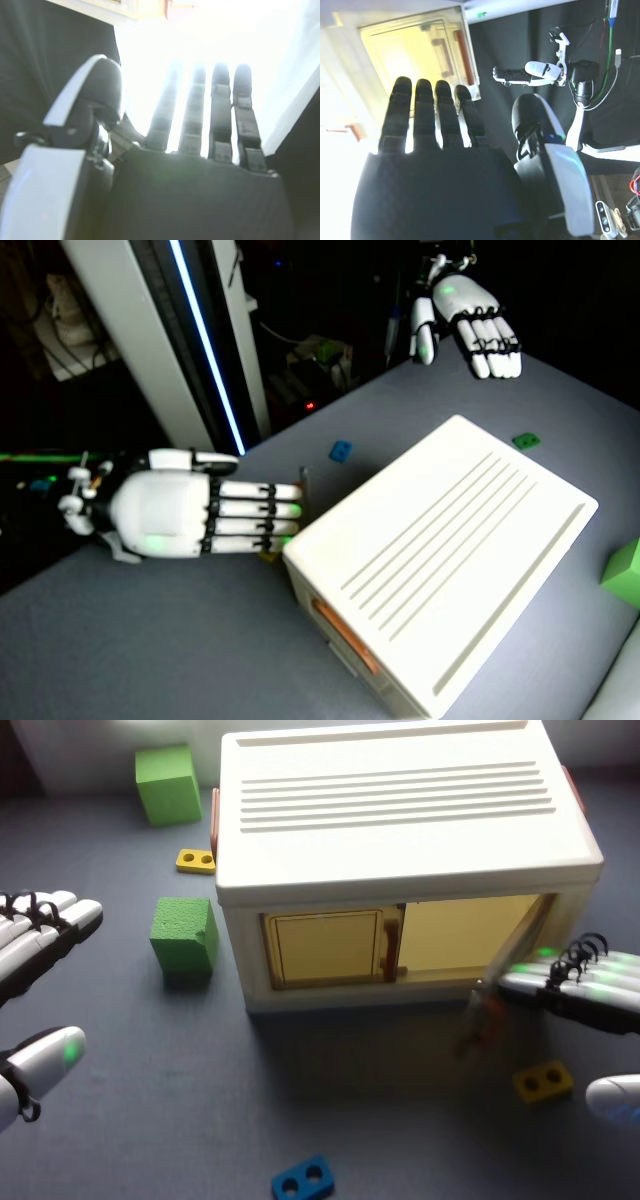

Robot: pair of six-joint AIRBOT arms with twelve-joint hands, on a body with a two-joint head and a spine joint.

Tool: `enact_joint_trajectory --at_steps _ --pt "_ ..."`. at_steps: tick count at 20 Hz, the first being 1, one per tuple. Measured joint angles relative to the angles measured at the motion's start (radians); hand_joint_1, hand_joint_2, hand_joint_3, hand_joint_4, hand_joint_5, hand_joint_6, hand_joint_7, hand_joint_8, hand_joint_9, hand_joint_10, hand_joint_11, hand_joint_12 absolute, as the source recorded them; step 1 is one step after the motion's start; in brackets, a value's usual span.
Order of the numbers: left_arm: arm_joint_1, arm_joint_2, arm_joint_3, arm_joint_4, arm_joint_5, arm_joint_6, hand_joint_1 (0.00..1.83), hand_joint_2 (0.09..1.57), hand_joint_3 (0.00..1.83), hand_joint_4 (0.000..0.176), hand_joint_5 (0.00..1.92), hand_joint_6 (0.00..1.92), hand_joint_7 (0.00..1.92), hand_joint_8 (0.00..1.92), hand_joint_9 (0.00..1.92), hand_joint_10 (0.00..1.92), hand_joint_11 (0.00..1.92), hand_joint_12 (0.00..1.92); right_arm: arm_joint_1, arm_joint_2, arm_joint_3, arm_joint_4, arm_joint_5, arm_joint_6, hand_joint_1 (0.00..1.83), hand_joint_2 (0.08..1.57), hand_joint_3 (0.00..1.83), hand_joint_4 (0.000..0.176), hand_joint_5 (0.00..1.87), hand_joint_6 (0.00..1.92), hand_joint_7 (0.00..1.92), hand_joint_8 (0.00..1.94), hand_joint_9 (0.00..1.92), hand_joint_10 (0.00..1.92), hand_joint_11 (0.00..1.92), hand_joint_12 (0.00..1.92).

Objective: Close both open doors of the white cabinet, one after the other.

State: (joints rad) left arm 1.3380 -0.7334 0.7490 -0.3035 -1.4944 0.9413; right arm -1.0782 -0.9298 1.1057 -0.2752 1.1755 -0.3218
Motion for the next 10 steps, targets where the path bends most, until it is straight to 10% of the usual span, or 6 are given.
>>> enact_joint_trajectory --at_steps 10 --pt "0.000 -0.013 0.000 0.003 0.015 -0.015 0.00 1.57 0.15 0.000 0.10 0.00 0.08 0.00 0.12 0.00 0.00 0.56 0.068 -0.053 0.032 -0.008 0.018 0.003 0.00 1.52 0.01 0.000 0.01 0.00 0.00 0.00 0.00 0.00 0.00 0.00"
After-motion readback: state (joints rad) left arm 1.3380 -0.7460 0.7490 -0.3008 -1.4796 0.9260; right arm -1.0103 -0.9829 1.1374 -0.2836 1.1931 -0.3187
